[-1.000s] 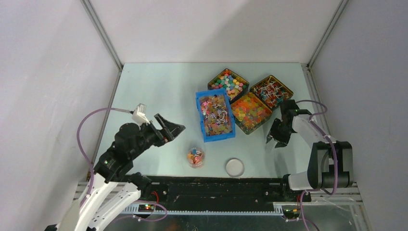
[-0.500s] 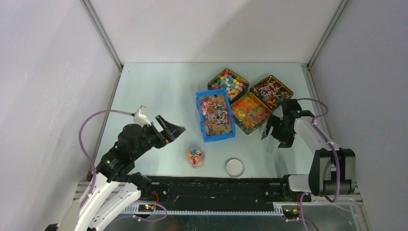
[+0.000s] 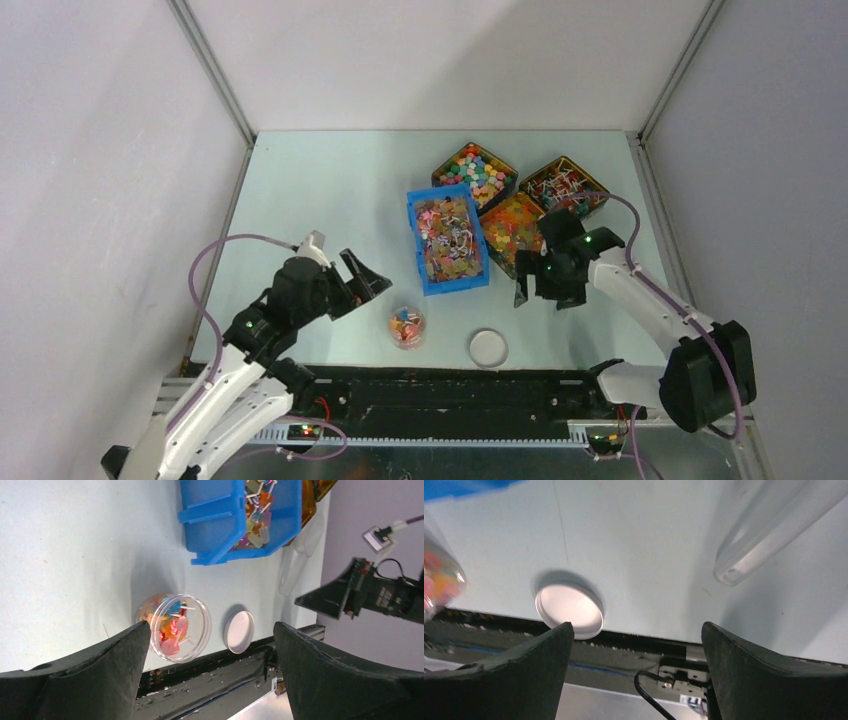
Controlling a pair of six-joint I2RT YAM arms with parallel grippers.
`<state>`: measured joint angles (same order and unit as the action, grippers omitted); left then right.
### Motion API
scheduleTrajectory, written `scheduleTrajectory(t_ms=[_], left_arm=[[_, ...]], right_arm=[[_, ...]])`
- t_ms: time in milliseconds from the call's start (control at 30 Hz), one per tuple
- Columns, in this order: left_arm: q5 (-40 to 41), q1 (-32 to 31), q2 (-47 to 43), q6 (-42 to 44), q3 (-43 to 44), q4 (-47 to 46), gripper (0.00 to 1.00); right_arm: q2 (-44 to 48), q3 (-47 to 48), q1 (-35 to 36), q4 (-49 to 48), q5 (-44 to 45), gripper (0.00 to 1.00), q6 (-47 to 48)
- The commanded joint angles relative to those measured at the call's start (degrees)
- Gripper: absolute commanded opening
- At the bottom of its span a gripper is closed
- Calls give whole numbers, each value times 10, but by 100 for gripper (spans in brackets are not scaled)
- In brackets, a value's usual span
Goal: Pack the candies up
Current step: Pick up the bottle lid at the center of the board.
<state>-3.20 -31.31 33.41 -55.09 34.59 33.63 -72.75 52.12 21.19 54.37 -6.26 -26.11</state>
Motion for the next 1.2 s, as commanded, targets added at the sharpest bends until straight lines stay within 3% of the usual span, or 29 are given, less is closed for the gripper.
scheduleTrajectory(t_ms=[0, 300, 667, 1167], left_arm=[[6, 4, 19, -4, -8, 3, 100], [11, 4, 77, -4, -17, 24, 100], [60, 4, 115, 31, 19, 91, 100], [74, 4, 106, 51, 47, 128, 100]], right_arm=[[36, 22, 73, 53, 47, 100, 3], [54, 22, 230, 63, 104, 99, -14], [-21, 50, 392, 35, 134, 94, -2], [-172, 112, 471, -17, 53, 76, 54]])
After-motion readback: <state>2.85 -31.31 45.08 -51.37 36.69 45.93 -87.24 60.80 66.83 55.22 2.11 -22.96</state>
